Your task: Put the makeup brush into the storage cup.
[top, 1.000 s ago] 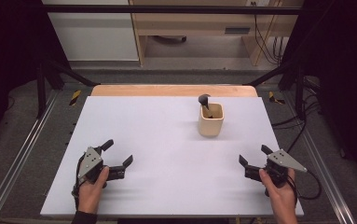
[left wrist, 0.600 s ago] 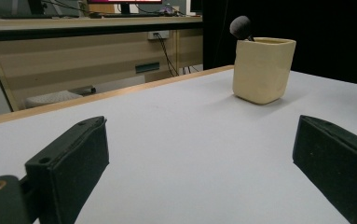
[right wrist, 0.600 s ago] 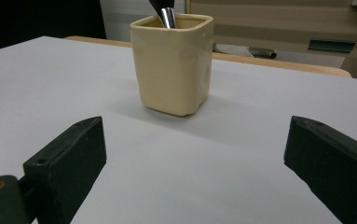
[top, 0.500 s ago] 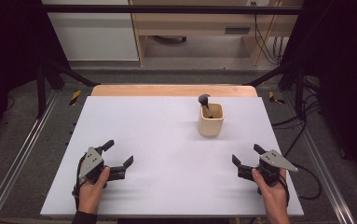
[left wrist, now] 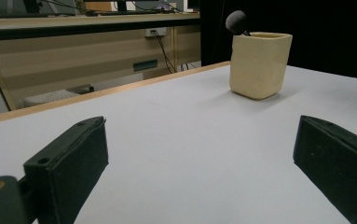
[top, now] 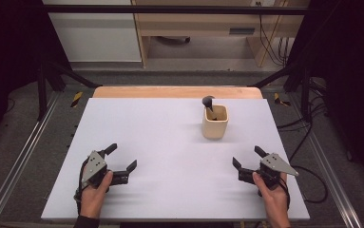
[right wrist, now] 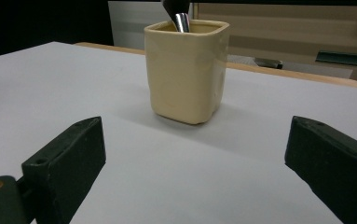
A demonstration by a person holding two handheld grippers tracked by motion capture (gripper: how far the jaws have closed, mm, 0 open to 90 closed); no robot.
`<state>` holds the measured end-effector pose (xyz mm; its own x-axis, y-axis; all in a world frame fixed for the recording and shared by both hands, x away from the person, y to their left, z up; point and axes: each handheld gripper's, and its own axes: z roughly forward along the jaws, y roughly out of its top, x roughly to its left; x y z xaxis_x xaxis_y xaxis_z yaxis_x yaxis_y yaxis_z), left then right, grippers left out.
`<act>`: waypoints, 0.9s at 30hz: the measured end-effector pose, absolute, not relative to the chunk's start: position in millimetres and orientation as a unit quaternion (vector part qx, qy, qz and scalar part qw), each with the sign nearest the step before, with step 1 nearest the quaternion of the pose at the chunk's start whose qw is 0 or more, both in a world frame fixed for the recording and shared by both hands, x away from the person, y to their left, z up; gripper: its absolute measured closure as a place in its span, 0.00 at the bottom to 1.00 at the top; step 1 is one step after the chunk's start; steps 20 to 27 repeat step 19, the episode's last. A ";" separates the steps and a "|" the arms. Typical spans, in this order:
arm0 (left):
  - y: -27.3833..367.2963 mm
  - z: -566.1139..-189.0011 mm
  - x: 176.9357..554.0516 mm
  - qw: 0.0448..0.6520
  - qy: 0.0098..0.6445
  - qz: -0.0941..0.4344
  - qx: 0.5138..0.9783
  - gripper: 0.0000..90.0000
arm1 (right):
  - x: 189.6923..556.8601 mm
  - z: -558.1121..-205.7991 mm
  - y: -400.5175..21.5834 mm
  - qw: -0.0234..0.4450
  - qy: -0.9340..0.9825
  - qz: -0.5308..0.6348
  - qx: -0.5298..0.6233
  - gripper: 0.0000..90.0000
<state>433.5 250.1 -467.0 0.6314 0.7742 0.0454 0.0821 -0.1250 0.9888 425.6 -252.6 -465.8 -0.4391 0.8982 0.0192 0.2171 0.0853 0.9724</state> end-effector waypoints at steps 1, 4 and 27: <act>250.4 -467.1 433.0 0.583 0.311 0.296 0.689 0.03 | 425.9 -467.2 -251.1 0.320 0.661 0.532 0.421 0.06; 251.3 -467.6 431.8 0.584 0.311 0.295 0.689 0.03 | 427.1 -469.9 -249.6 0.322 0.657 0.538 0.419 0.06; 263.8 -466.5 417.9 0.584 0.321 0.305 0.680 0.03 | 429.8 -479.1 -246.7 0.321 0.667 0.533 0.409 0.06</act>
